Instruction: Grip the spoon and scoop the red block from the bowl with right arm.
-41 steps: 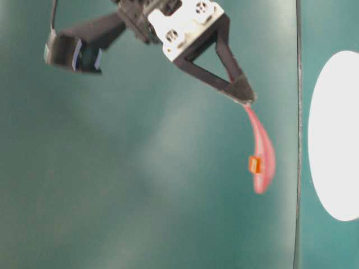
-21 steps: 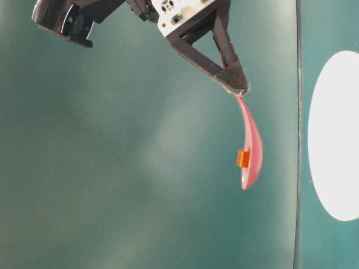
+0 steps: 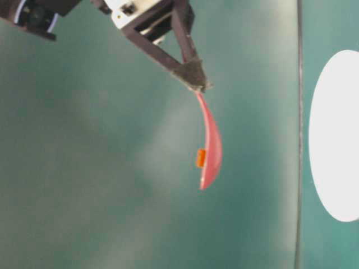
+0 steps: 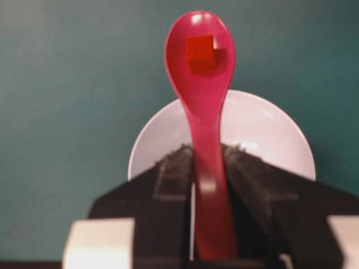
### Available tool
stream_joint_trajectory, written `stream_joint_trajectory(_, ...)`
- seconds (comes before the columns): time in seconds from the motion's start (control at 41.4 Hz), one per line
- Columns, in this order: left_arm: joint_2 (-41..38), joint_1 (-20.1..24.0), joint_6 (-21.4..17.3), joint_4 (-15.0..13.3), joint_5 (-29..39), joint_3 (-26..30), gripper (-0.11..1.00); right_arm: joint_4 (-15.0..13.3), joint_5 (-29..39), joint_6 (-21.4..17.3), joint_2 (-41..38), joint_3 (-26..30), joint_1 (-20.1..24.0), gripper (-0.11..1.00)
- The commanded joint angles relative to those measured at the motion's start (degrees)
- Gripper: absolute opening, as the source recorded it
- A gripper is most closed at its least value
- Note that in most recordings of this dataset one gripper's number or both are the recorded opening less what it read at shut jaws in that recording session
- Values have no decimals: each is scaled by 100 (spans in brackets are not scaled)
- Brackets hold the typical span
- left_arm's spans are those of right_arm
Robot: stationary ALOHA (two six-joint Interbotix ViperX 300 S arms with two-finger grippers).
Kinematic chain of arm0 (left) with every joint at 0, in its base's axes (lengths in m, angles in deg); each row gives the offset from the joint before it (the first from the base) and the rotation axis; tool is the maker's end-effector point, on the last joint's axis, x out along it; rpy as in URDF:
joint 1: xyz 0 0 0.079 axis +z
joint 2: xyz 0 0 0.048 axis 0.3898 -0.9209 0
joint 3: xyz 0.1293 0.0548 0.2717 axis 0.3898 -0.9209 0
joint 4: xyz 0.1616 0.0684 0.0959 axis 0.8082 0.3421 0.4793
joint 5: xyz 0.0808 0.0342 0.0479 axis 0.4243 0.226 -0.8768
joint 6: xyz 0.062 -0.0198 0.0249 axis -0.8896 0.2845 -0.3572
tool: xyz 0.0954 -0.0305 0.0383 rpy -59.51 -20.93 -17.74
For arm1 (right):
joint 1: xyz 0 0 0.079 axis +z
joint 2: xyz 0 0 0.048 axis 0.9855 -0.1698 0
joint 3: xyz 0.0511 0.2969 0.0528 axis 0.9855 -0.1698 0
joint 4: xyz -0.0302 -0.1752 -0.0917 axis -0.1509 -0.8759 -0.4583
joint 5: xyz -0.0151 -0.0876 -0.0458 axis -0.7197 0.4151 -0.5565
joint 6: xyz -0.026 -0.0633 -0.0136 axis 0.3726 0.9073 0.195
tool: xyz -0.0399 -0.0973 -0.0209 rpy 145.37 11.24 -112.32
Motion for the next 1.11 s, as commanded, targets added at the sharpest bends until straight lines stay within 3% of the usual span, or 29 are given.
stream_joint_trajectory(0.0, -18, 9, -9, 9, -26, 53, 0, 9, 132, -9, 158, 185, 18, 23)
stream_joint_trajectory(0.217, -18, 0, -9, 9, -26, 62, 0, 9, 439, -9, 299, 141, 18, 23)
stream_joint_trajectory(1.087, 105, 9, 35, 9, -18, 70, 0, 0, 422, 0, 431, 62, 18, 23)
